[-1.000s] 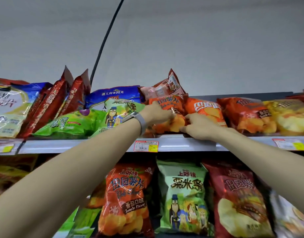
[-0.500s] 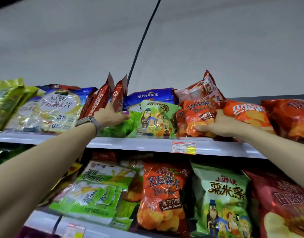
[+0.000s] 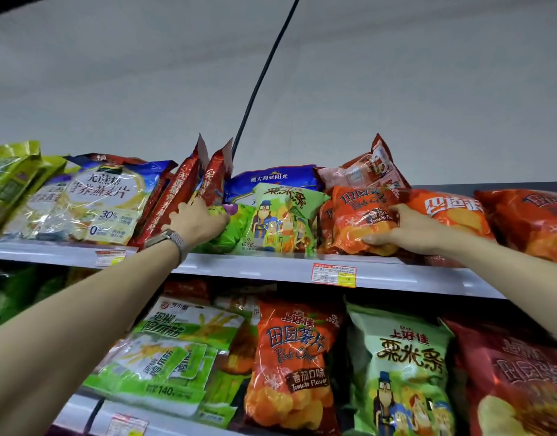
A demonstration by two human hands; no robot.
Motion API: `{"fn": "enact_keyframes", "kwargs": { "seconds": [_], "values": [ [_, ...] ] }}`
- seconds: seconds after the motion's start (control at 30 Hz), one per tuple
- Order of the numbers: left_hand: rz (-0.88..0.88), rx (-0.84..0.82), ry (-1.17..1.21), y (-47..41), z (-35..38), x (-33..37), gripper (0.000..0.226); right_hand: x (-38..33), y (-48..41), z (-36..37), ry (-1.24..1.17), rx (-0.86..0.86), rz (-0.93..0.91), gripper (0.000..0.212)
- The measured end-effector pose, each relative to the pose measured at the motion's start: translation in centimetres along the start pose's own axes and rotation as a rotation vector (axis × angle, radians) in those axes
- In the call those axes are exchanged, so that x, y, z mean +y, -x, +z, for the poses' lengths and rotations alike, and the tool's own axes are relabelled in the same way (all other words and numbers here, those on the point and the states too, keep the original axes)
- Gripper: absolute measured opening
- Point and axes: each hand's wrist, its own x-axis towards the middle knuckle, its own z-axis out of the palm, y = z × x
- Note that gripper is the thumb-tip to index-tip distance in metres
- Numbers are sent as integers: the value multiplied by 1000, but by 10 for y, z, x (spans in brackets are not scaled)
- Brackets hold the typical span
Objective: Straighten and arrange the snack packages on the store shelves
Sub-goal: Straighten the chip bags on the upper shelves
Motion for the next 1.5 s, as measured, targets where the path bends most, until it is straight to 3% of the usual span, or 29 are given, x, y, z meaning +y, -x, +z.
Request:
{"fn": "enact_keyframes", "kwargs": {
  "seconds": [0.17,0.3,0.53,0.63,0.7,0.73,0.8,0.93,1.33,1.5],
  "values": [
    [37,174,143,5,20,11,72,-3,-1,-2,-53,210,13,112],
    [93,268,224,-1,35,16,69,0,-1,-2,26,98,39,118],
    [34,201,225,-4,59,4,63,-6,5,8,98,23,126,116],
    [32,188,222,-7,59,3,60,-24,21,7,190,300,36,108],
    [39,187,213,-8,60,3,60,-44,39,11,124,482,-219,83],
    [42,192,201,-8,60,3,60,-57,47,15,73,480,-352,73],
    [54,200,183,-7,60,3,57,-79,53,28,116,307,-529,65],
    [90,227,164,-3,60,5,51,-103,38,62,304,5,-483,64],
    [101,153,103,1,56,8,53,-111,6,75,380,17,-244,59],
    [109,-54,83,4,39,7,87,-112,6,80,372,-68,-219,51]
  ]
}}
